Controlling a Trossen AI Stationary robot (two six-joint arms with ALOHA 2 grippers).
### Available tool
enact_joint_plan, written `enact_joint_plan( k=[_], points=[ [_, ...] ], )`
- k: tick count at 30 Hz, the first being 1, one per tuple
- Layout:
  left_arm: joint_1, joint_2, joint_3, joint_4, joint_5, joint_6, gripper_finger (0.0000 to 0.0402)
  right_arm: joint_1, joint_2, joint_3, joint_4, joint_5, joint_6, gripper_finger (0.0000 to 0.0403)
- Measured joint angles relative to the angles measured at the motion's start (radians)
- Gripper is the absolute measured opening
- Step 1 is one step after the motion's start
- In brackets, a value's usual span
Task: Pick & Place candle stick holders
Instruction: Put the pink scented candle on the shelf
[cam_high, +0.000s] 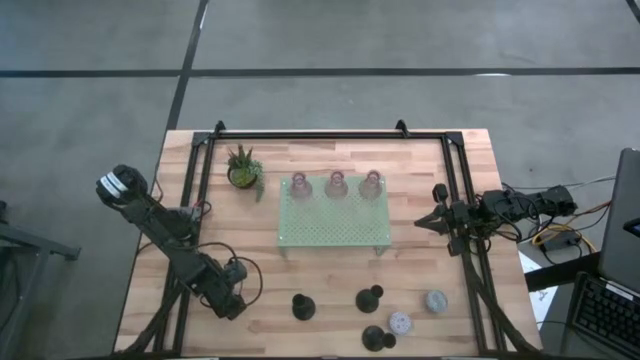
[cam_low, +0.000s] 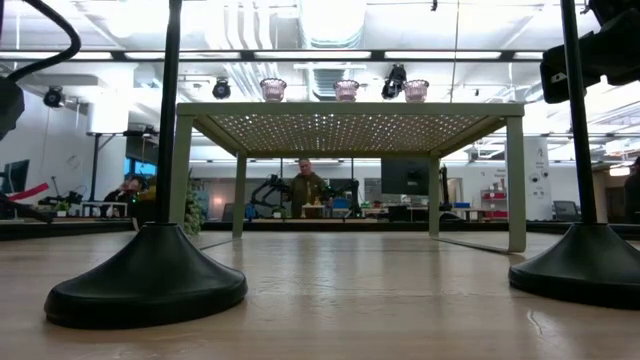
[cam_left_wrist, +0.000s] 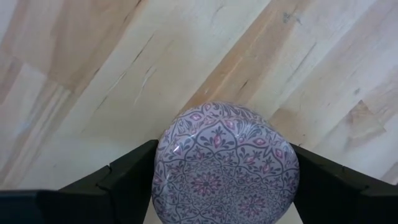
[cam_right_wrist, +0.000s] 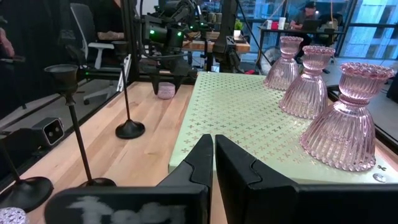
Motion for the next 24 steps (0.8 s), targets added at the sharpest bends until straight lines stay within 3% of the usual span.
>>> enact_joint_plan(
  k=[11, 24],
  points=[
    [0.065, -0.102, 0.0, -0.005, -0.016, 0.101, 0.0312, 0.0, 0.0, 0.0, 0.0, 0.0, 0.0, 0.0013],
    [0.25, -0.316, 0.0, -0.006, -0.076, 0.319, 0.0312, 0.0, 0.0, 0.0, 0.0, 0.0, 0.0, 0.0013]
  ],
)
